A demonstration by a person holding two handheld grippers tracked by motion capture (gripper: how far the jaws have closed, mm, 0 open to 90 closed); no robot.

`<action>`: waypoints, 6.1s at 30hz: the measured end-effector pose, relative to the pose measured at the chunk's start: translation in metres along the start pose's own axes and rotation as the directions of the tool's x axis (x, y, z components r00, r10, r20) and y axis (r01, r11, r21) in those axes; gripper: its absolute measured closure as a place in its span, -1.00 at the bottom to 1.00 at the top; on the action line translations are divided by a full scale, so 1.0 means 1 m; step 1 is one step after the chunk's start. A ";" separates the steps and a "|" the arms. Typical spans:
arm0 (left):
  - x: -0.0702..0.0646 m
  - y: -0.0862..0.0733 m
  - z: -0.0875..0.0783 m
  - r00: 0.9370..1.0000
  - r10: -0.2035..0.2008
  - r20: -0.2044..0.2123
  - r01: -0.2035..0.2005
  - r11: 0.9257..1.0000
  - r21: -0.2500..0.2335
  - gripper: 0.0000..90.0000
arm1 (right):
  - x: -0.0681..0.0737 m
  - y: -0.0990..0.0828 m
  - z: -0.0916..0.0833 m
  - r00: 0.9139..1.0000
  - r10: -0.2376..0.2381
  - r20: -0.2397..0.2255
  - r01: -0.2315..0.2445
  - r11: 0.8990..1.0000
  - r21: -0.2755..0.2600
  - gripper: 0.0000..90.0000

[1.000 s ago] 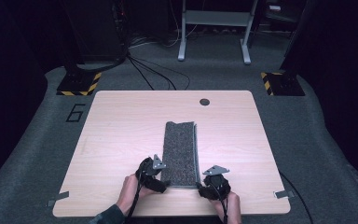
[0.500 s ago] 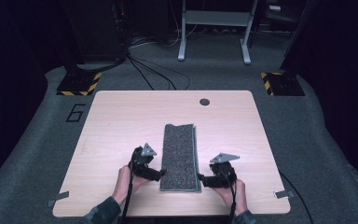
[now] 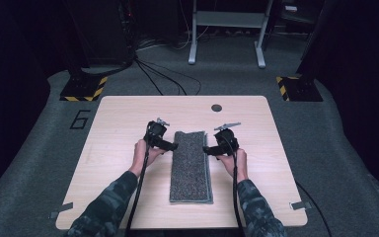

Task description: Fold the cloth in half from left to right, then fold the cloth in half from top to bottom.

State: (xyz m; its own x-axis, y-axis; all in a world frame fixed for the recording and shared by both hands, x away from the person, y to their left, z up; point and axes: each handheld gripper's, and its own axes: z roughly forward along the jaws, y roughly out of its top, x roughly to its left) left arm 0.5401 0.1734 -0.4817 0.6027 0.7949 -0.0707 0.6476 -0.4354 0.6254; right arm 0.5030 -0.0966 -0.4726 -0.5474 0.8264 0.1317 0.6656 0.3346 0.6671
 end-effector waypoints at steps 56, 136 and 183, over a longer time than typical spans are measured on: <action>0.009 0.013 0.038 0.999 -0.011 -0.030 0.009 0.998 -0.056 0.92 | -0.012 0.038 0.073 0.997 0.029 0.075 -0.031 0.999 0.021 0.93; -0.055 -0.053 -0.071 0.987 0.143 0.066 -0.123 0.961 -0.246 0.91 | 0.060 -0.032 -0.052 0.980 -0.200 -0.005 0.192 0.947 -0.258 0.93; -0.058 -0.106 -0.092 0.992 0.076 0.103 -0.058 0.985 -0.165 -0.35 | 0.063 -0.109 -0.079 0.991 -0.084 -0.107 0.065 0.984 -0.169 -0.04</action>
State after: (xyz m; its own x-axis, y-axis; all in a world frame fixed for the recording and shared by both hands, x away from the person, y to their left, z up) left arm 0.3935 0.2125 -0.4725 0.6951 0.7116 -0.1027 0.5256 -0.4054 0.7479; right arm 0.3557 -0.1168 -0.4787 -0.6527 0.7420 0.1532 0.5335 0.3065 0.7884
